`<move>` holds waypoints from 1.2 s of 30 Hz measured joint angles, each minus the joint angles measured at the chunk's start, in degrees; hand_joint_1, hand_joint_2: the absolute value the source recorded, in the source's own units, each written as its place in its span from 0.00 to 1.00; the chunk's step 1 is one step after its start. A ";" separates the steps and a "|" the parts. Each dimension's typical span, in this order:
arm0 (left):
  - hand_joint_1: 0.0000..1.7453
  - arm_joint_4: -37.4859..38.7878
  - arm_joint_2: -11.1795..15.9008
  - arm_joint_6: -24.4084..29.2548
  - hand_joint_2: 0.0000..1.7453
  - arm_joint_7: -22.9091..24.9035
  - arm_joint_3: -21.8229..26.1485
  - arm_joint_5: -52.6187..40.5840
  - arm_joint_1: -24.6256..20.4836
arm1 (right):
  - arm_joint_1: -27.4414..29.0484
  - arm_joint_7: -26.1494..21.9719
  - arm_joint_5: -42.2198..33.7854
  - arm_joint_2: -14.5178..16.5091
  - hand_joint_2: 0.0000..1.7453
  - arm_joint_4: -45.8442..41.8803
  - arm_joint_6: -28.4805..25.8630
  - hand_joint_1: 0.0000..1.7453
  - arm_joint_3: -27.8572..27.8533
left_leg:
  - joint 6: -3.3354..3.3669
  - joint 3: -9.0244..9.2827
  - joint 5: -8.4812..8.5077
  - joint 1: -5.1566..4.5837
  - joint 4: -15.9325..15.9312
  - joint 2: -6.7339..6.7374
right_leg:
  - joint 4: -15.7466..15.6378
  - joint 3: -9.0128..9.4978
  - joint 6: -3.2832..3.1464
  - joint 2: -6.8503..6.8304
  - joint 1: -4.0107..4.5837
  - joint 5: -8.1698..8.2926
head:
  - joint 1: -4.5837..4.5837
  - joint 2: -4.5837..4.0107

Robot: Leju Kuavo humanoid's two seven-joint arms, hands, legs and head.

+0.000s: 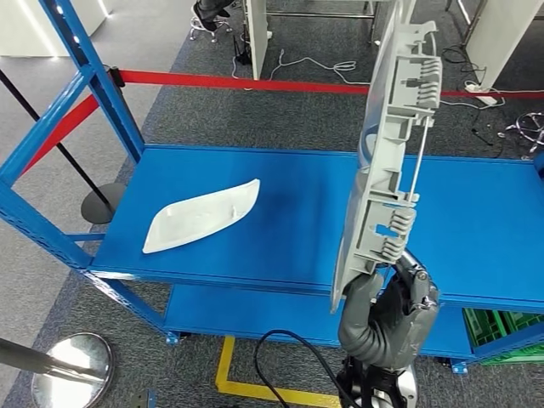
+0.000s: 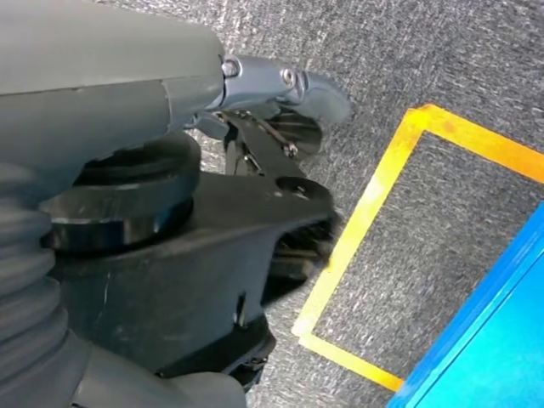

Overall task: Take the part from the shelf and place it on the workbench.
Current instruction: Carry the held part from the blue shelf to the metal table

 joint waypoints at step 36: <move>0.00 0.00 0.05 -0.20 1.00 2.26 0.06 0.55 -0.13 | -0.37 2.81 0.83 -0.28 1.00 0.19 0.42 1.00 0.36 | 1.01 5.40 4.29 -0.22 -11.96 -0.16 | -0.16 0.03 1.62 0.13 0.19 0.20 | -0.02 0.00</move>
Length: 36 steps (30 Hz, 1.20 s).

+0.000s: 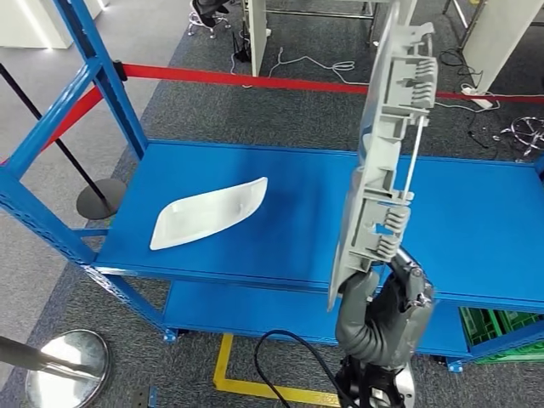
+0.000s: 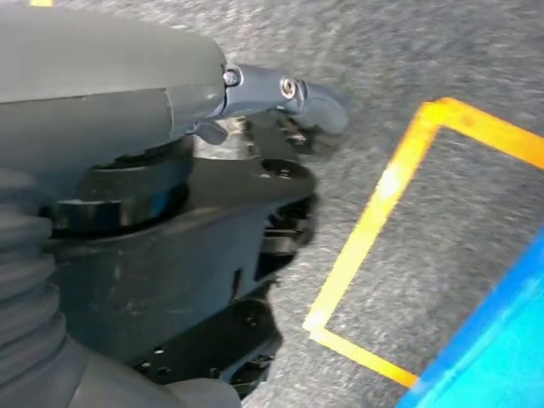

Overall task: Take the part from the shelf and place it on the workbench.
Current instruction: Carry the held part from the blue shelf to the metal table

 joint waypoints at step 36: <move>0.00 0.00 0.81 -0.34 1.00 1.79 0.08 -0.57 -0.25 | -1.81 2.26 2.46 -0.02 1.00 3.35 -2.37 1.00 0.48 | 1.52 -0.12 0.97 0.20 -0.96 0.13 | 9.27 -2.49 1.12 -0.33 -0.09 -7.60 | 0.36 0.00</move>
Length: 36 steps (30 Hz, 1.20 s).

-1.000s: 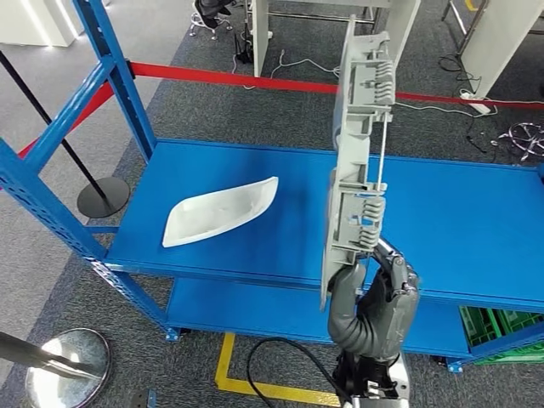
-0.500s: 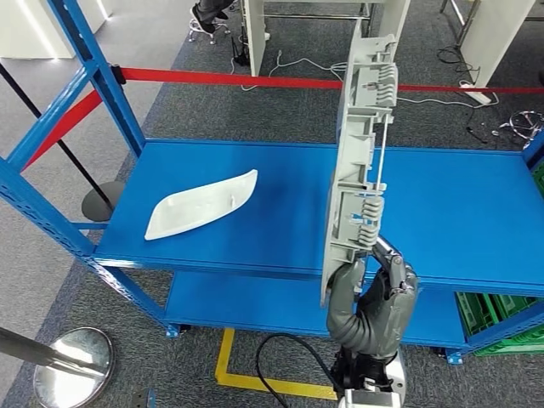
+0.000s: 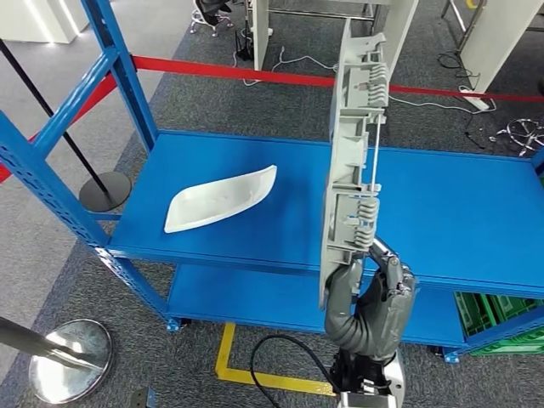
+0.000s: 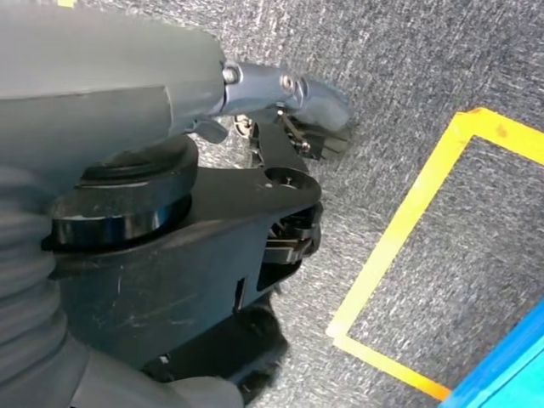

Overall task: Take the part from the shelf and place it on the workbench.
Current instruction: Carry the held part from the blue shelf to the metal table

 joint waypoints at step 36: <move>0.00 0.00 0.37 -0.05 1.00 0.60 0.02 -0.35 -0.24 | -0.62 0.17 0.27 -0.11 1.00 0.42 -0.04 1.00 0.60 | 0.02 -1.19 1.43 -0.39 -0.65 0.26 | -2.74 2.93 0.50 -0.15 -0.05 2.97 | -0.19 -0.01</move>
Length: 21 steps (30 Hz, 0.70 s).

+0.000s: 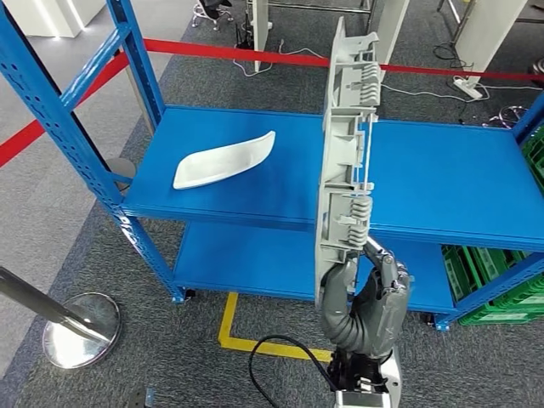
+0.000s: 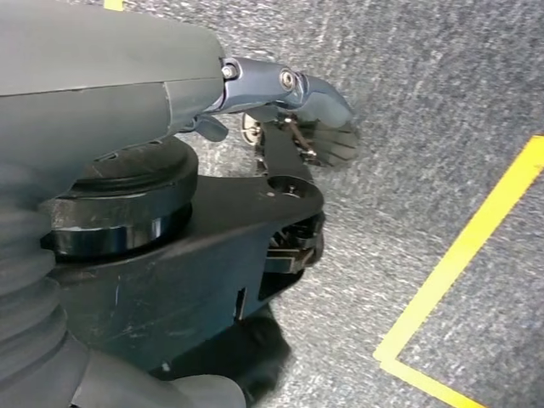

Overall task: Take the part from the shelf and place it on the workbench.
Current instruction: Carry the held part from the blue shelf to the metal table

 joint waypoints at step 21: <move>0.00 0.00 -0.07 -0.73 1.00 0.09 0.01 -0.22 -0.18 | -0.21 0.26 0.14 -0.03 1.00 -0.02 -0.13 1.00 0.76 | -0.90 6.44 -4.74 -0.21 -1.37 -0.10 | -8.23 -3.00 -1.23 0.00 0.24 8.35 | -0.38 -0.01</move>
